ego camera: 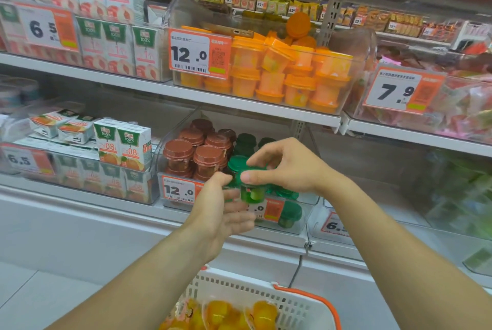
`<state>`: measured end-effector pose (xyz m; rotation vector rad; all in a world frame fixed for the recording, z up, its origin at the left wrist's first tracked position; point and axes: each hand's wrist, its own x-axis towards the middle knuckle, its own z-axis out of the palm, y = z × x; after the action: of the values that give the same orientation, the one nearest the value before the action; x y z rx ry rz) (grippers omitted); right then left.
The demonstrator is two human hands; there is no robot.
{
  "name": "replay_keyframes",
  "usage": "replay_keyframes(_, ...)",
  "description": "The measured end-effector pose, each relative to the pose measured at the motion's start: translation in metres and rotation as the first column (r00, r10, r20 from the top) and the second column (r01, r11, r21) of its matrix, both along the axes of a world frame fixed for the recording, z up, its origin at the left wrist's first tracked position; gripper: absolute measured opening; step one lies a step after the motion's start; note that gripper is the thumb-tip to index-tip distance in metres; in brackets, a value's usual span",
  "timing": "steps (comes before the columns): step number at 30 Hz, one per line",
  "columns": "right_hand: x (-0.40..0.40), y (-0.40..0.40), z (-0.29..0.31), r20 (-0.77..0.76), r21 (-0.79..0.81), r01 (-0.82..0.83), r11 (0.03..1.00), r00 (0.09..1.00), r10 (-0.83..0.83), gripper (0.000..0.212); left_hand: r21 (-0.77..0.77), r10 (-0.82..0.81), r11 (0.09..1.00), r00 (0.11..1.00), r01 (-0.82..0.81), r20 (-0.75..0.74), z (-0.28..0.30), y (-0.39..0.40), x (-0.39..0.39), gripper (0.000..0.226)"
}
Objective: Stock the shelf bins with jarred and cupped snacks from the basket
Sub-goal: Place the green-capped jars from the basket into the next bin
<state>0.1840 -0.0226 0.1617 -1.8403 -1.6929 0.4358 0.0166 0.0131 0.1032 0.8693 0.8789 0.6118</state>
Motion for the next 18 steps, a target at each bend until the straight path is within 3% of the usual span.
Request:
replay_keyframes(4, -0.008, 0.022, -0.018, -0.172, 0.139, 0.311, 0.94, 0.943, -0.286, 0.045, -0.048, -0.157, 0.988, 0.949, 0.15, -0.274, -0.017, 0.001, -0.008, 0.032)
replay_keyframes(7, -0.019, 0.039, -0.036, -0.234, 0.114, 0.382, 0.917, 0.907, -0.349, 0.047, -0.061, -0.214, 0.977, 0.899, 0.206, -0.382, -0.031, 0.001, -0.012, 0.028)
replay_keyframes(18, -0.027, 0.057, -0.057, 0.029, -0.024, 0.368, 0.929, 0.93, -0.368, 0.054, -0.025, -0.221, 0.972, 0.868, 0.234, -0.445, -0.043, 0.012, -0.022, 0.026)
